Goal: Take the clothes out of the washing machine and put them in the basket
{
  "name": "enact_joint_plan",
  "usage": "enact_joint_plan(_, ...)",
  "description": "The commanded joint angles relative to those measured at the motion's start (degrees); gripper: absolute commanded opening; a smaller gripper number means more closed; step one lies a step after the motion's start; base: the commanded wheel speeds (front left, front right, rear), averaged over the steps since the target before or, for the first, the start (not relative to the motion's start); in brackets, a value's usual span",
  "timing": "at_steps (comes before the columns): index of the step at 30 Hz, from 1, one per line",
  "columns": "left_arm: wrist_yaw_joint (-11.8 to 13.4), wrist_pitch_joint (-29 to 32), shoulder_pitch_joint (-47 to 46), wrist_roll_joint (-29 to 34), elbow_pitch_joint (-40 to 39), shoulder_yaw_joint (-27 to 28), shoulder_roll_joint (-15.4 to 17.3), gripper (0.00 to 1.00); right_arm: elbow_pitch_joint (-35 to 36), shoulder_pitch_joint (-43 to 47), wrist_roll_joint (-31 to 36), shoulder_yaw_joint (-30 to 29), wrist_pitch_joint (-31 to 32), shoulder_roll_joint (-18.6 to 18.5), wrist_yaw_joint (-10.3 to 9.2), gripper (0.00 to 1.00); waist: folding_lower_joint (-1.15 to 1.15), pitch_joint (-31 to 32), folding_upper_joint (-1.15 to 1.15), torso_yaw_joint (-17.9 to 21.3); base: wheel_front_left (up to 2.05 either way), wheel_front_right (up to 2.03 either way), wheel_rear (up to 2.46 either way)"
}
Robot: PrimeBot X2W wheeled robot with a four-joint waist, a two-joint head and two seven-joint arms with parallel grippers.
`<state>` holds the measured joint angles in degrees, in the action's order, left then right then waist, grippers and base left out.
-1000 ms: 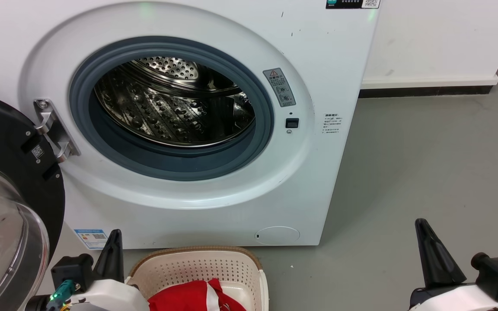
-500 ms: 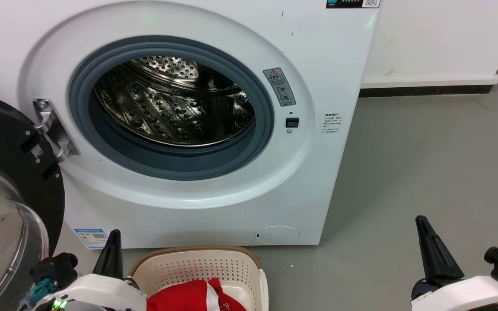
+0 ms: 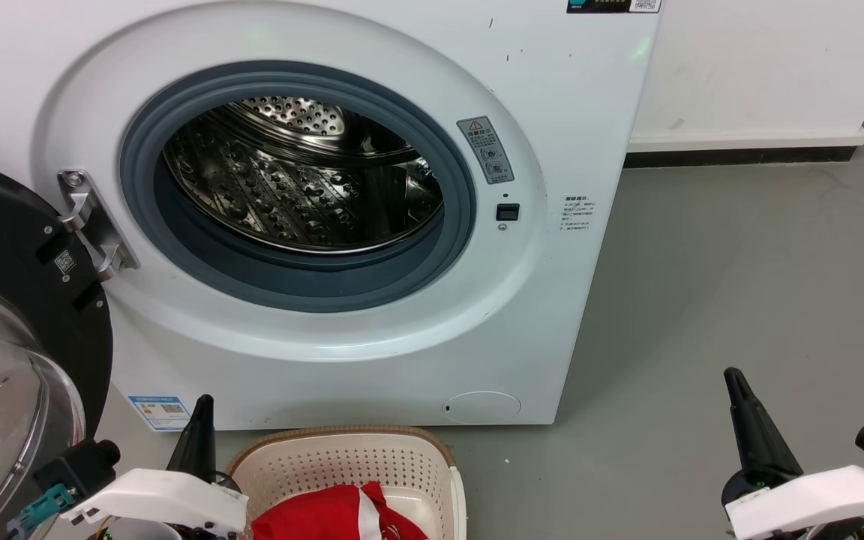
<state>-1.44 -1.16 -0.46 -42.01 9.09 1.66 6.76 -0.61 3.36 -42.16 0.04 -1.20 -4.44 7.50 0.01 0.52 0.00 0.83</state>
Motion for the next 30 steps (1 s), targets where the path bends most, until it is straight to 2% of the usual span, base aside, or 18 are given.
enact_joint_plan(1,-0.3,0.2,-1.8,-1.7,-0.5,0.3,0.1,0.00,0.1,-1.7,-2.0,-0.2,0.1,-0.4,-0.01,0.00,0.00,0.0,0.00,0.0,0.00,0.00,0.00)
enact_joint_plan(30,-2.8,3.4,-3.7,-22.0,1.8,2.3,-1.5,0.00,-5.5,-5.2,-23.4,-1.4,2.1,-0.7,-0.01,0.00,-0.01,-0.2,0.00,-0.3,0.00,0.00,0.00)
